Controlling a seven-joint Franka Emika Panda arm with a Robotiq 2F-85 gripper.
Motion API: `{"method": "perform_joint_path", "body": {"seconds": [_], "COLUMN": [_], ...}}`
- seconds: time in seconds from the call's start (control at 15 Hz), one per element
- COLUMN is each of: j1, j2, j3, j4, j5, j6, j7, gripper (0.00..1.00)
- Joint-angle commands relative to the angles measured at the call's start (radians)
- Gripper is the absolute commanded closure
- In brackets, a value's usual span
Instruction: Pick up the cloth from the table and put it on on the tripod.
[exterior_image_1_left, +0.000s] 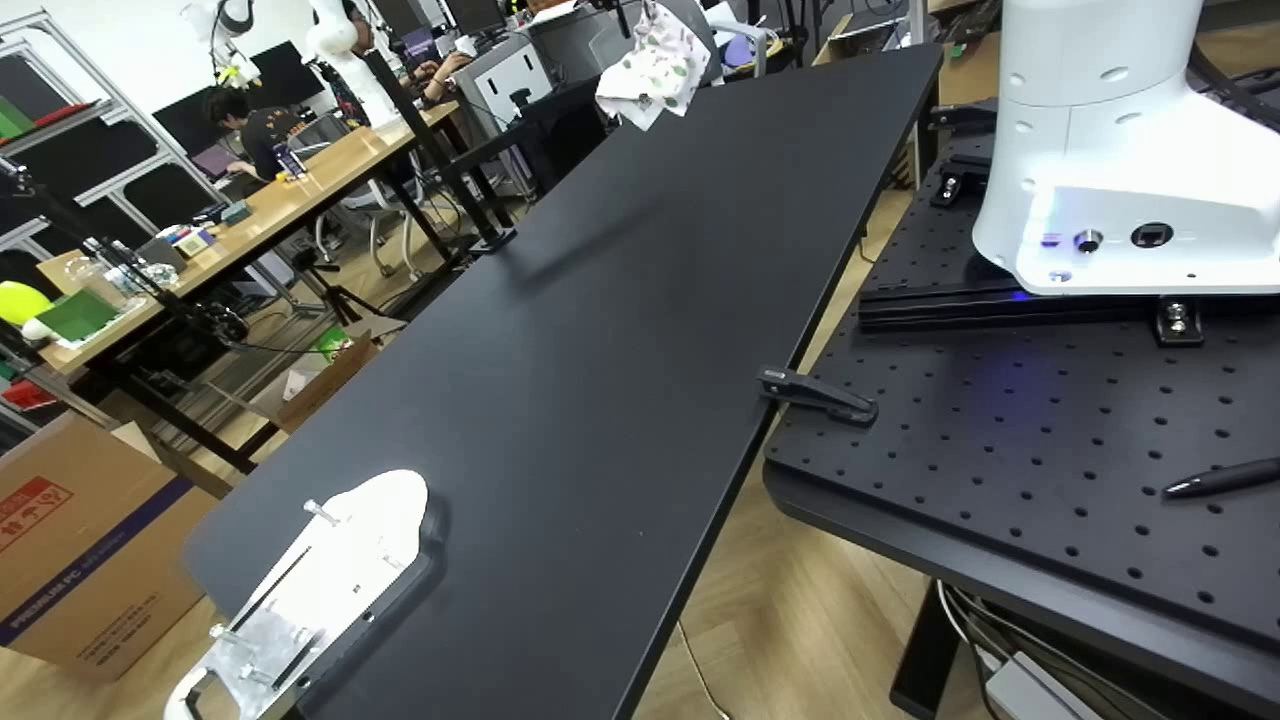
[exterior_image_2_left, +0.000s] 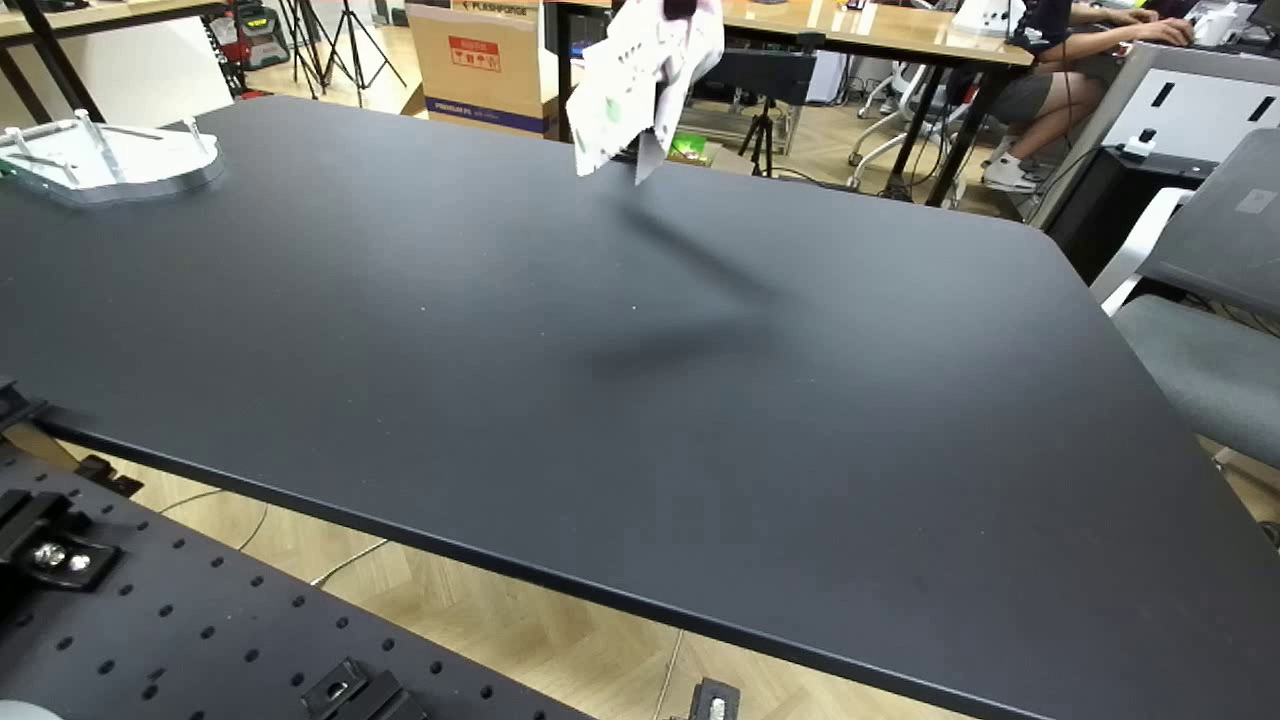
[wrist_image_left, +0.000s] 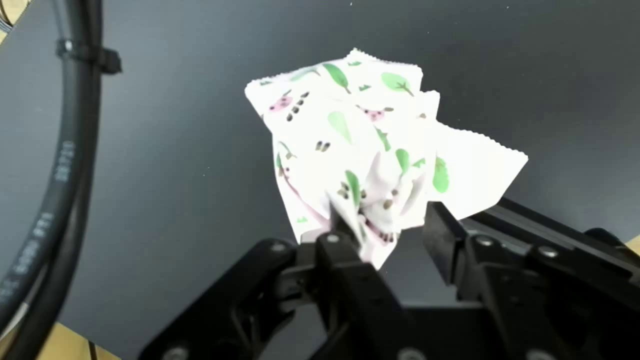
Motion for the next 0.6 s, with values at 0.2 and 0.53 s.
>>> {"method": "perform_joint_path", "body": {"seconds": [0.2, 0.53], "j1": [0.041, 0.047], "j2": [-0.041, -0.079], "j3": [0.014, 0.028], "j4": [0.090, 0.121], "j5": [0.005, -0.002], "j6": [-0.144, -0.213], "j7": [0.019, 0.039], "gripper": [0.05, 0.00]}}
